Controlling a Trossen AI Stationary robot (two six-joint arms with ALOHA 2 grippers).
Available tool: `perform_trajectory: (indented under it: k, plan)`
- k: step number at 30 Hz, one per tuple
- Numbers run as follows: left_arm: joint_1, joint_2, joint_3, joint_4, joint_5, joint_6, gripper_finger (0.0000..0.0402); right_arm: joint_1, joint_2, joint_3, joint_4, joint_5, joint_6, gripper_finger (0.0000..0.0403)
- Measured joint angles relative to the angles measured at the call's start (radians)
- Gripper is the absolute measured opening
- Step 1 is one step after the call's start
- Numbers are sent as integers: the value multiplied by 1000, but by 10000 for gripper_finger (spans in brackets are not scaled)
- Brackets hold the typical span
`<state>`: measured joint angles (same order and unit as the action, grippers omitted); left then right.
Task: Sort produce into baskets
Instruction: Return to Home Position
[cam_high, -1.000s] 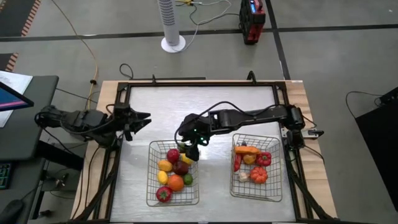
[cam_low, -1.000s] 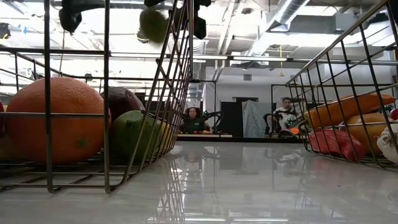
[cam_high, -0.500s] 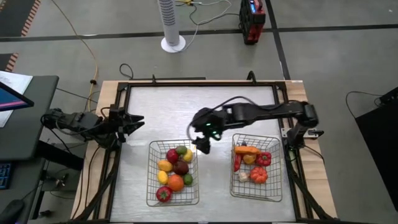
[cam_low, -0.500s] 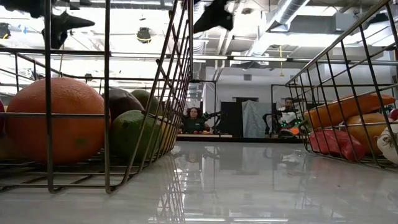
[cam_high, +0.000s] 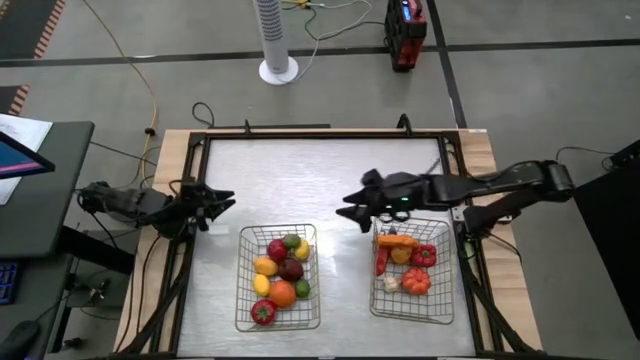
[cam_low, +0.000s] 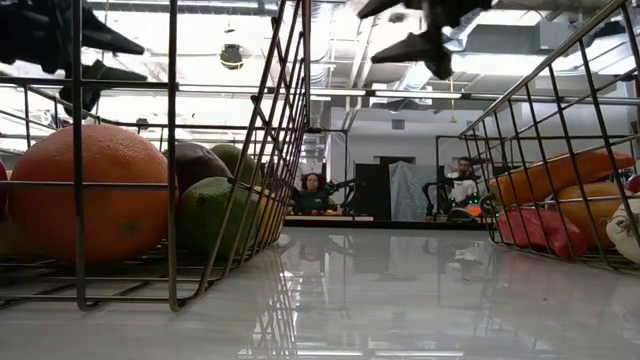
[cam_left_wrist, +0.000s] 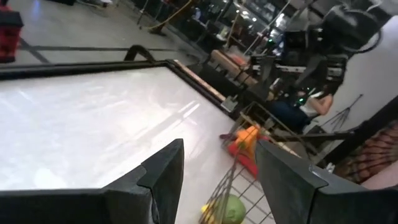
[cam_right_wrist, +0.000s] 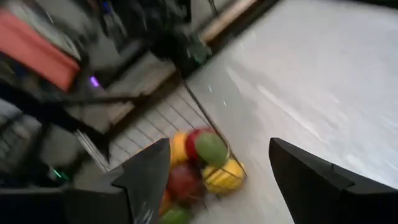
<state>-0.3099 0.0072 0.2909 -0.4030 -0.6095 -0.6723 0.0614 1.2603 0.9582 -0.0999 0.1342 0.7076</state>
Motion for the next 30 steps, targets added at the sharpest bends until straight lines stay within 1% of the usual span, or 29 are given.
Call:
perform_trajectory:
  k: [3, 5, 9, 12, 15, 18, 20, 22, 24, 27, 30]
  plan:
    - [0, -3, -22, 14, 3, -24, 183, 4, -96, -117, 116, 36, 57, 301]
    - [0, -4, -23, 21, -1, -29, 183, 4, -158, -187, 159, 52, 88, 301]
    - [0, -4, -23, 32, -15, -21, 183, 4, -290, -291, 186, 92, 104, 301]
    - [0, -4, -23, 31, -36, -25, 183, 3, -392, -357, 186, 133, 82, 301]
    - [0, -4, -22, 14, -76, -47, 183, 3, -497, -419, 187, 157, 51, 301]
    - [0, -4, -22, -17, -162, -78, 183, 3, -601, -480, 179, 157, 44, 301]
    - [0, -3, -22, -48, -248, -95, 183, 4, -662, -523, 170, 147, 45, 301]
    - [0, -3, -22, -80, -351, -87, 183, 4, -712, -559, 173, 110, 45, 301]
    - [0, -3, -22, -100, -415, -53, 183, 4, -758, -586, 165, 77, 44, 301]
    - [0, -3, -22, -128, -429, 20, 183, 4, -816, -607, 167, 24, 17, 301]
    - [0, -3, -22, -155, -379, 68, 183, 4, -873, -623, 169, -29, -43, 301]
